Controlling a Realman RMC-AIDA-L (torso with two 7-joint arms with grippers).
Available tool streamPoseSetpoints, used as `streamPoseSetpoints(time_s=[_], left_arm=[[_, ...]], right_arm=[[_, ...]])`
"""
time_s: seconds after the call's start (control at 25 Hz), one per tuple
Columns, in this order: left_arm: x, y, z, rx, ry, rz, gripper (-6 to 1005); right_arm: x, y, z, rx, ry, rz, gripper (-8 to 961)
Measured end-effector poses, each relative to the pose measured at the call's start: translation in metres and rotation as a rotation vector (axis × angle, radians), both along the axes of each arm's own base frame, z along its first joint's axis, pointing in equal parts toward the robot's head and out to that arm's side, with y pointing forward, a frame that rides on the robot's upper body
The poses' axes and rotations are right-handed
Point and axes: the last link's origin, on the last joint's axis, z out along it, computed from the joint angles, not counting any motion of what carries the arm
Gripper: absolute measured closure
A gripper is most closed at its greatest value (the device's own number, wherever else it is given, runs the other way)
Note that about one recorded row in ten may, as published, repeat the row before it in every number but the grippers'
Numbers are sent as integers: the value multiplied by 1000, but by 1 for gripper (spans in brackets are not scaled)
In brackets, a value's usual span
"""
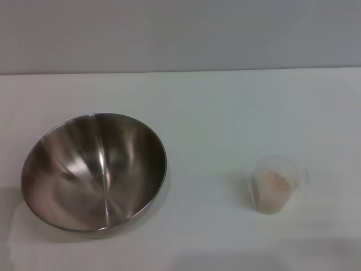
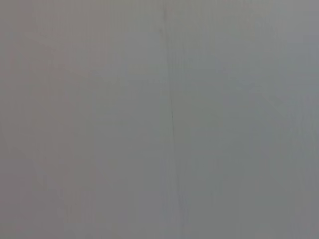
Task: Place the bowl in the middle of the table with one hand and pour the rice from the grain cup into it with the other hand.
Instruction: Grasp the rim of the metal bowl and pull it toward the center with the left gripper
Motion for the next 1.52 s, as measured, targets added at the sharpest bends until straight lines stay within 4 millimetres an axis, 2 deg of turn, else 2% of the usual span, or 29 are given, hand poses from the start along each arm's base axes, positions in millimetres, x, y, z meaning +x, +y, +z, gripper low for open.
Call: streamPoseSetpoints(time_s=[0.32,0.44,0.76,0.8,0.84,0.92,1.0,1.04,1.12,1.2,1.24,1.32,1.4,1.52], left_arm=[[2,1,-1,-5,-3,-10,196],[8,7,-1,-11,-1,-30,195],[44,53,9,-30,31,-7,194],[63,66,16,-79,55,5,194],[63,66,16,-79,55,5,194],[80,75,25,-129,60,11,194],[105,86,40,-222,44,34,193],[105,86,40,-222,44,34,193],[118,92,49,-301,25,69,193],[128,102,61,-450,10,146,193],[128,102,61,-450,10,146,193],[133,106,67,-564,15,194,192],[140,104,71,-675,39,230,192],[143,99,73,-724,60,248,192]], right_arm=[[0,0,0,-2,0,1,118],[0,0,0,-2,0,2,117],[0,0,0,-2,-2,3,116],[0,0,0,-2,-3,2,116],[0,0,0,-2,-3,2,116],[0,0,0,-1,-3,1,116],[0,0,0,-2,-3,2,116],[0,0,0,-2,-3,2,117],[0,0,0,-3,-3,3,117],[0,1,0,-6,-1,2,117],[0,1,0,-6,-1,2,117],[0,2,0,-7,-1,4,117],[-1,4,-1,-10,0,7,117],[-1,4,-1,-11,-1,9,117]])
